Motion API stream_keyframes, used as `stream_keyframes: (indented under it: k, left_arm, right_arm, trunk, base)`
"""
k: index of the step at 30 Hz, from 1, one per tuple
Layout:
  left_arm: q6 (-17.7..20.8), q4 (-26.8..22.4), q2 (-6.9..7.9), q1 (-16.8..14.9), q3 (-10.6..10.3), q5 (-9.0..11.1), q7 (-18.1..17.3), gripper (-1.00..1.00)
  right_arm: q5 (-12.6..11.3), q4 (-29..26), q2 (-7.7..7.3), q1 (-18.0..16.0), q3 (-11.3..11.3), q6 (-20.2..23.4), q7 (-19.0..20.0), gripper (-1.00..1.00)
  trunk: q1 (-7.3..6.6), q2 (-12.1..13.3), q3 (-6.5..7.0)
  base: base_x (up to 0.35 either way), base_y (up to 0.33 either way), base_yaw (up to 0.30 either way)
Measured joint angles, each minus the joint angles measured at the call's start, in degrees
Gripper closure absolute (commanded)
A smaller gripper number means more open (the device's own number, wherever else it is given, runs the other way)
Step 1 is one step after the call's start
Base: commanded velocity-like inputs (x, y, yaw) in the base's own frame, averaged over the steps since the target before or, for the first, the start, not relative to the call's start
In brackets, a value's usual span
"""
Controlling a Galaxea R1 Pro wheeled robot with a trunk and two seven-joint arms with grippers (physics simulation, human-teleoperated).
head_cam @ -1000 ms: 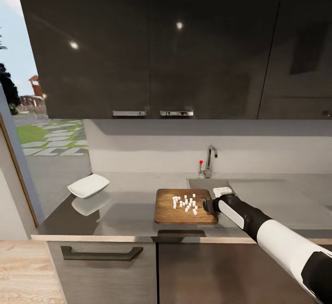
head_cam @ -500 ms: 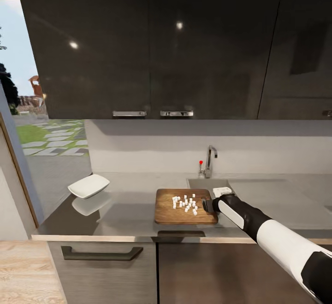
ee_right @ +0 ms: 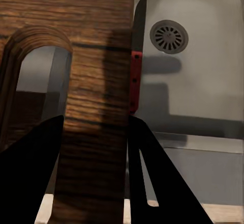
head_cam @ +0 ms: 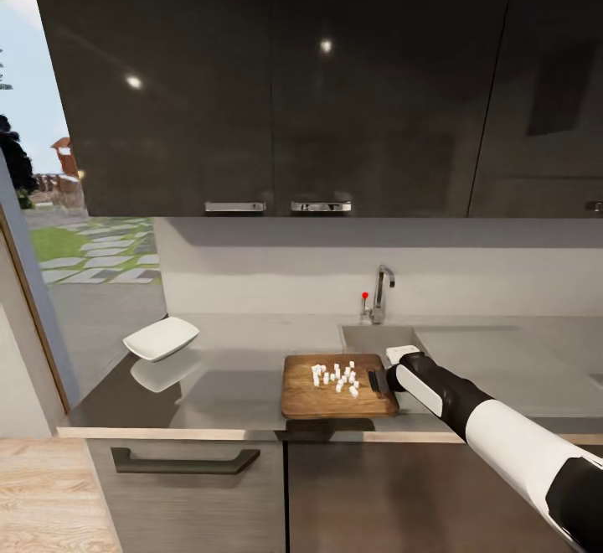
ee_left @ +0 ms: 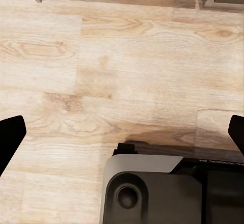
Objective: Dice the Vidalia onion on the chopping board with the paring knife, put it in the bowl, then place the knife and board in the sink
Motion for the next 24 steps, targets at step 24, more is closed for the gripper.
stream_keyframes:
  k: [24]
  left_arm:
    - [-0.01, 0.00, 0.09, 0.00, 0.00, 0.00, 0.00, -1.00]
  right_arm:
    - [-0.16, -0.16, -0.26, -0.01, -0.28, 0.27, -0.02, 1.00]
  trunk:
    - [0.00, -0.01, 0.29]
  base:
    - [0.000, 0.000, 0.000]
